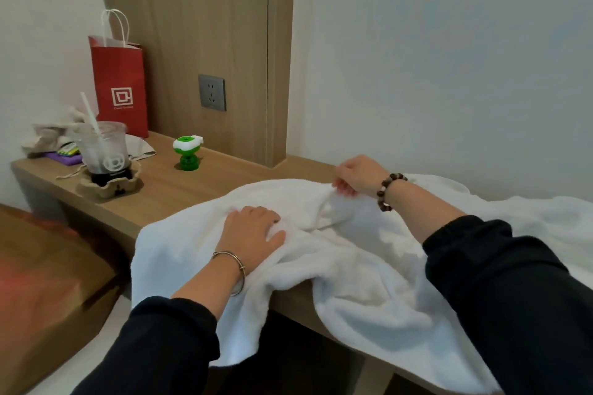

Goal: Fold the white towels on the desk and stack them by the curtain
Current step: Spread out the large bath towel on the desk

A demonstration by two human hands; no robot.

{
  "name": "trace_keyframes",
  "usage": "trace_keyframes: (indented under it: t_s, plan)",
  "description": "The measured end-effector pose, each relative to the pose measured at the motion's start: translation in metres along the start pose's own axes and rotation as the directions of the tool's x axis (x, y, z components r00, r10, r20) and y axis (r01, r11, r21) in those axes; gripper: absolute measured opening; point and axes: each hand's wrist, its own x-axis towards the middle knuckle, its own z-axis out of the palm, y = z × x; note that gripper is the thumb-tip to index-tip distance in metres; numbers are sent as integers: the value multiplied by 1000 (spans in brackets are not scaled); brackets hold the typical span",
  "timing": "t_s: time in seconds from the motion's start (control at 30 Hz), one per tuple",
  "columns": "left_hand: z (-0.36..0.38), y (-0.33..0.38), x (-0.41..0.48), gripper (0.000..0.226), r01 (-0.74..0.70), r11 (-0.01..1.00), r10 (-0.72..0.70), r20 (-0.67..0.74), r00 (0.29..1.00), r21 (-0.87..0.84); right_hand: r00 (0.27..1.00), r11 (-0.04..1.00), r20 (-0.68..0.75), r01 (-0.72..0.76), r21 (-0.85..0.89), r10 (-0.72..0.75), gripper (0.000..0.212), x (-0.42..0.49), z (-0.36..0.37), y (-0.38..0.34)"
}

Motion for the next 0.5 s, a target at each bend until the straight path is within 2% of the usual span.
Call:
trace_keyframes:
  t_s: [0.03, 0.07, 0.17, 0.23, 0.27, 0.33, 0.4, 0.43, 0.5]
  plan:
    - [0, 2, -2, 26, -13, 1000, 12, -62, 998, -16, 994, 997, -98, 42, -68, -49, 36, 10, 4, -4]
    - [-1, 3, -4, 22, -23, 1000, 20, -110, 994, -21, 989, 990, -125, 58, -131, -74, 35, 21, 9, -5]
    - [-1, 5, -9, 29, -15, 1000, 14, -172, 985, -9, 999, 981, 2, -49, -189, 50, 37, 45, 29, -4]
    - [-1, 5, -10, 31, -7, 1000, 10, -165, 986, 16, 979, 912, 164, -43, -407, 119, 39, 51, 44, -4]
    - [-1, 5, -9, 30, -6, 1000, 10, -157, 988, 24, 964, 834, 211, -19, -551, 161, 39, 55, 52, -3]
    - [0, 5, -8, 23, -14, 1000, 14, -151, 988, 3, 946, 757, 198, -69, -650, 256, 37, 62, 66, 2]
    - [1, 4, -8, 16, -33, 999, 31, -149, 988, -10, 947, 733, 166, -95, -674, 276, 21, 64, 69, 0]
    - [3, 3, -8, 18, -37, 999, 37, -142, 989, 3, 950, 700, 182, -50, -712, 252, 12, 66, 67, -2]
    - [4, 1, -7, 29, -41, 999, 44, -130, 991, 26, 973, 649, 151, 3, -761, 173, 30, 69, 64, -4]
